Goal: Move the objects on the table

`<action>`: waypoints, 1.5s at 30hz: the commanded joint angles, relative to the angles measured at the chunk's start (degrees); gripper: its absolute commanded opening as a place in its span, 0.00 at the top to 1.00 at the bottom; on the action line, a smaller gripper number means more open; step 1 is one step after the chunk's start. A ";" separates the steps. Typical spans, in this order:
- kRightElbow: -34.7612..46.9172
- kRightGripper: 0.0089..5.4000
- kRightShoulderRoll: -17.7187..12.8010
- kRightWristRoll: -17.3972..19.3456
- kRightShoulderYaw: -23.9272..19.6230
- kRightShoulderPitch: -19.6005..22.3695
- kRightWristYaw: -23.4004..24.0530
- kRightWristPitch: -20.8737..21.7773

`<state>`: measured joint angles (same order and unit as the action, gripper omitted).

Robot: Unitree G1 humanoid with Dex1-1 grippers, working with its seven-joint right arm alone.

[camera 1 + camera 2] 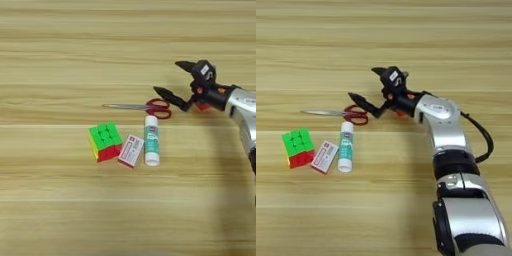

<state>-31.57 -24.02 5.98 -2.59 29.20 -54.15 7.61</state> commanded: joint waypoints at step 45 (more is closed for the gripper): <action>16.09 0.01 -5.75 -9.25 13.30 -10.92 0.19 -8.07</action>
<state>-14.32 -26.83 -2.70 12.04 16.08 -54.81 0.48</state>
